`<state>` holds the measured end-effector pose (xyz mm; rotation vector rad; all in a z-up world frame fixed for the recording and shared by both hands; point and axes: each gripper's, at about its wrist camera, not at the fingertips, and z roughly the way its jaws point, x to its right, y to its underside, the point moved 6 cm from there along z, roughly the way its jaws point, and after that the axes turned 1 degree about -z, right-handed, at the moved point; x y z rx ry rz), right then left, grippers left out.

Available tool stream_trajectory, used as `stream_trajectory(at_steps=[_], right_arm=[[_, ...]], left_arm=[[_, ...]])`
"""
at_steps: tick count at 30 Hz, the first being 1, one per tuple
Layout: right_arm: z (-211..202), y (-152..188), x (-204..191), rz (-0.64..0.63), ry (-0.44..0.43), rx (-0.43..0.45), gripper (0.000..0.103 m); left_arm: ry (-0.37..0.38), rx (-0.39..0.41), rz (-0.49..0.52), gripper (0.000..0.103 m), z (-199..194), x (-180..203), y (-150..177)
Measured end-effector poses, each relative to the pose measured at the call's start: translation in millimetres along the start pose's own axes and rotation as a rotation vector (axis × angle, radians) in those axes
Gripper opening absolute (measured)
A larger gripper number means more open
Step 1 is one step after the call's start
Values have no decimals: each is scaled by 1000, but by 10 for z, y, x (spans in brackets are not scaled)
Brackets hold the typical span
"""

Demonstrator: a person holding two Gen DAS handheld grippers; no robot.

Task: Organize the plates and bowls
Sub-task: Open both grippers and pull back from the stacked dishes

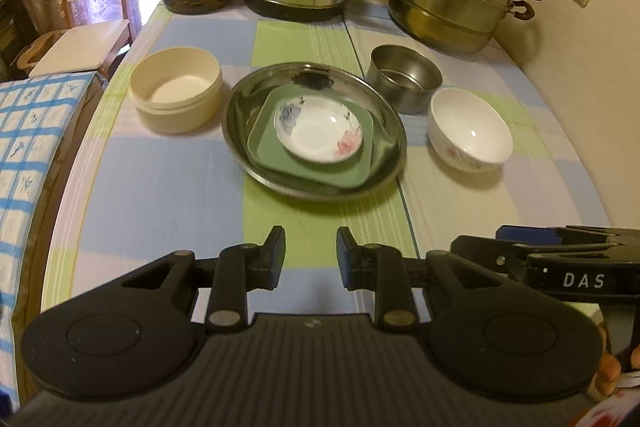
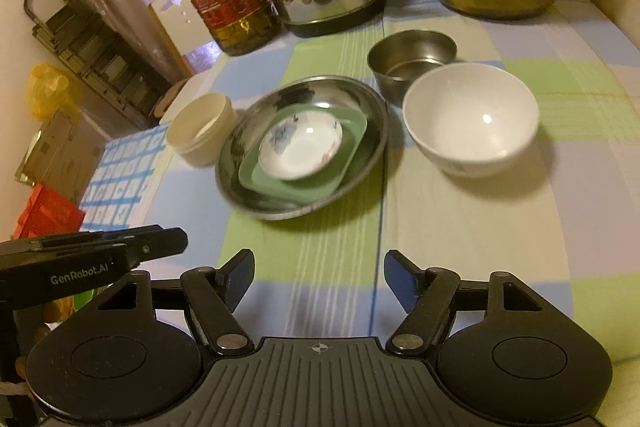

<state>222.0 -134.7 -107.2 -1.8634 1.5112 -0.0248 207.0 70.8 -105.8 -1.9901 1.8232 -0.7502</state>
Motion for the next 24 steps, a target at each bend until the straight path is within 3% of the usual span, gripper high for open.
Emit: stream_trajectory(at_steps=[11,24], right_arm=[[-347,436,82,-31,7,-33,72],[-664,690,213,-32,29,-22,73]], left_arm=[[-21,1,-27,25,-335,171,449],[-17,28,-12,25,-571,450,674]])
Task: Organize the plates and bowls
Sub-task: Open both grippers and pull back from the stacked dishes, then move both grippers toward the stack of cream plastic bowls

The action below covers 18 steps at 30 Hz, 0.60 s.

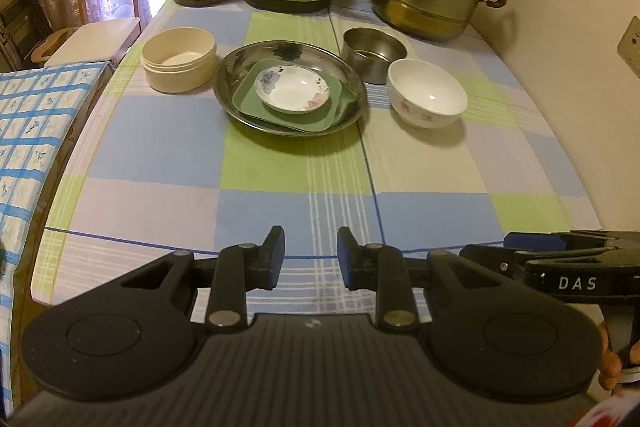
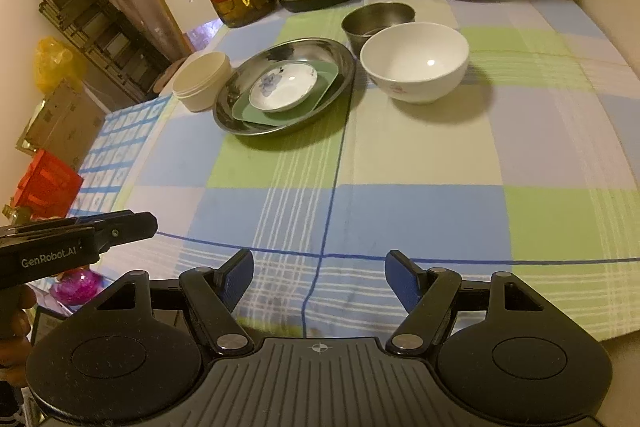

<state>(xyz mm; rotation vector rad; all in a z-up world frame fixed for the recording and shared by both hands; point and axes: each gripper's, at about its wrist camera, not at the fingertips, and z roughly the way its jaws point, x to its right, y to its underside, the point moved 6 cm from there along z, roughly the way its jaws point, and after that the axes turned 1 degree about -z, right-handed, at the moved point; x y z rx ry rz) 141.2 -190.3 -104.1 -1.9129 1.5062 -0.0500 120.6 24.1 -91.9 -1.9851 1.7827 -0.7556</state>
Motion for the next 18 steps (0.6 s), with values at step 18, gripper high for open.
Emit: stream_trajectory(at_steps=[18], right_arm=[[-153,134,82,-4,-6,0,73]], left_arm=[[-7,-4,10,28,-116,183,152]])
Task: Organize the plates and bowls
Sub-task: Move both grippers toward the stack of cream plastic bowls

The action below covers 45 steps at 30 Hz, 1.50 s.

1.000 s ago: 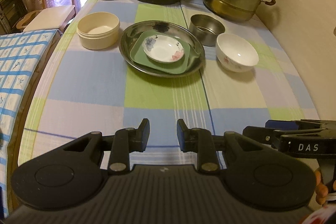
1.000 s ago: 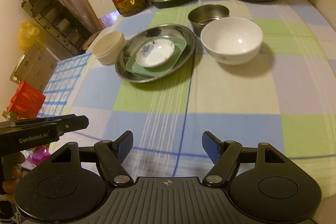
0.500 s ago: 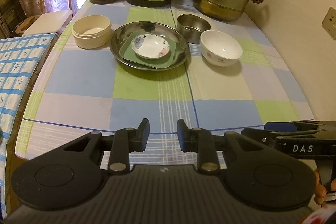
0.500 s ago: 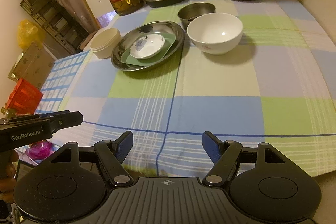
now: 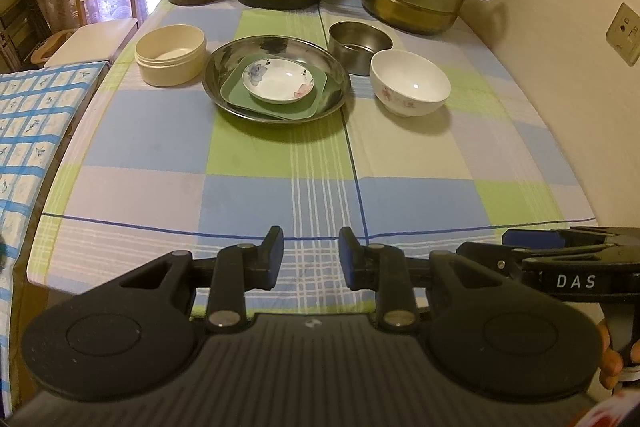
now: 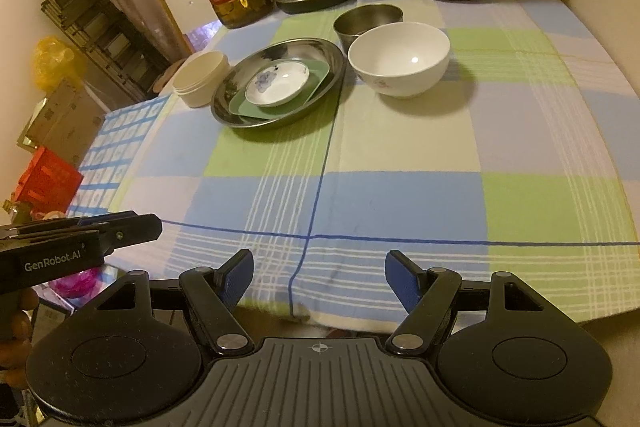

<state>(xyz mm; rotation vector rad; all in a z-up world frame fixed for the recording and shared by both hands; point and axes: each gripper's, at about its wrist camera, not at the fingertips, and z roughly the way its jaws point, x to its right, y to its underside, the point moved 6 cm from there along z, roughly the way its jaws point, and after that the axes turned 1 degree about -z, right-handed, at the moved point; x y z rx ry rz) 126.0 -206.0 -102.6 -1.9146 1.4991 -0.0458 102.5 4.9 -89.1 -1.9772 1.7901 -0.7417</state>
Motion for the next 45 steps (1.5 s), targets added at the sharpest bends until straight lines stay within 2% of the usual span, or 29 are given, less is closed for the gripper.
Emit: stream_trajectory(at_steps=[9,22,28,38,45], right_arm=[[85,-8,-81,-5,-16,-20,73],[374,-293,-206,55,18,-10,73],[644,-472,-344,91,4,-35,73],[1232,-825,-700,60,-10,-76,72],[1604,-1097,-947,29,-6,-67,72]], left_arm=[[-6,-22,-8,31,42,-106,-14],[49,-42,19,31,339,-431,-423],[54,-56,-17,31,477,-764,-602],[14,-61,-99,31,809,-1493,-946],[-12,-54,-127,31,1022,-1907,-1198]])
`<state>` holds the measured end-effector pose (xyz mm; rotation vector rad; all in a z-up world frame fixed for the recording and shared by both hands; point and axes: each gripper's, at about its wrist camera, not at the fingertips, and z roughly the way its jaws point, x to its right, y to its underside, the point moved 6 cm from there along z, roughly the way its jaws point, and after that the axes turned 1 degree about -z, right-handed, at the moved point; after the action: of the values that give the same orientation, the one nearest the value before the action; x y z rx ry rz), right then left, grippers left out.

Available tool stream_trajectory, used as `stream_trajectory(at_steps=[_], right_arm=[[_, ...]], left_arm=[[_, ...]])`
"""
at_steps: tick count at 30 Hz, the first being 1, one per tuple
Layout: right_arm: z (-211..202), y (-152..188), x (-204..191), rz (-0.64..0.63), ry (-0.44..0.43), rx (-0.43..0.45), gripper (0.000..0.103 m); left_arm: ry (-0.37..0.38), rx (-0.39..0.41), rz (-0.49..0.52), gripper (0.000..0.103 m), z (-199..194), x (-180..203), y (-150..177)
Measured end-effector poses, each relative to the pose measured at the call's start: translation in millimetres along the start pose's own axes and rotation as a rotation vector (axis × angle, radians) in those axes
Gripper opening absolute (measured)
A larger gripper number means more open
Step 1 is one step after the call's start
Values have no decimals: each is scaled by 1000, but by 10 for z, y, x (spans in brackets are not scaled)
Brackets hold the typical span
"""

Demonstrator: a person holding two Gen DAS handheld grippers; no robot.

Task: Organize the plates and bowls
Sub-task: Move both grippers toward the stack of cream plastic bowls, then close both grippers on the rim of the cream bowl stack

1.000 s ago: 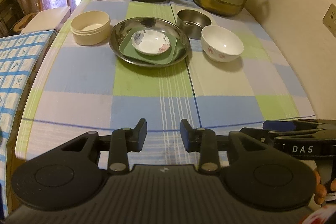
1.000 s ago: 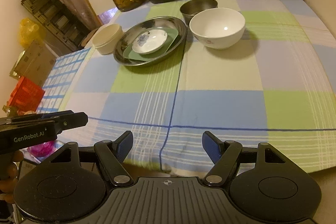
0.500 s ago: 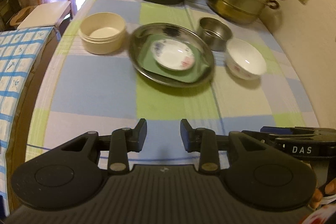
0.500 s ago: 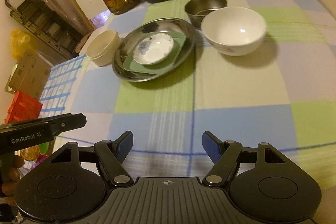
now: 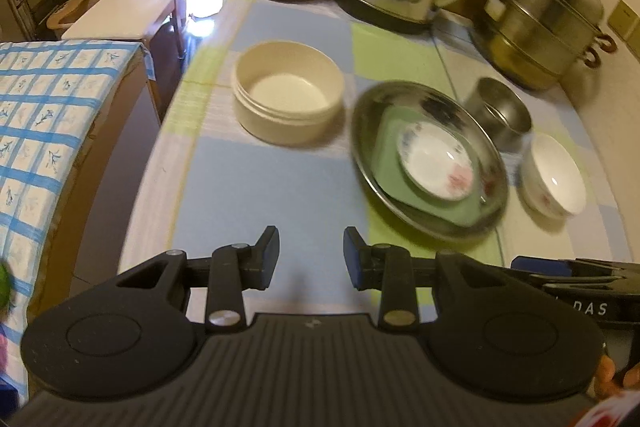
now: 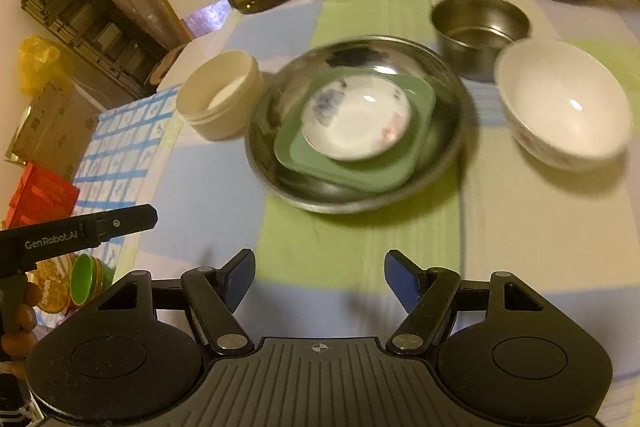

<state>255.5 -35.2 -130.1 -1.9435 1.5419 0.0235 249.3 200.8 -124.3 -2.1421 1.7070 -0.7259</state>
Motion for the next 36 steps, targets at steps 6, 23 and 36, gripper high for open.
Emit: stream_trajectory(at_steps=[6,23,36], right_arm=[[274,-313,-234,-35,-13,34,61],[920,-1109,-608,-77,-25,127,42],[1419,-1427,-648,-113,2,119,31]], left_arm=[[-18,16,-9,31,193,-212,-292],[-36,31,0,31,773,-450,-984],[-57,13,1,31,1088,-567,-1165]])
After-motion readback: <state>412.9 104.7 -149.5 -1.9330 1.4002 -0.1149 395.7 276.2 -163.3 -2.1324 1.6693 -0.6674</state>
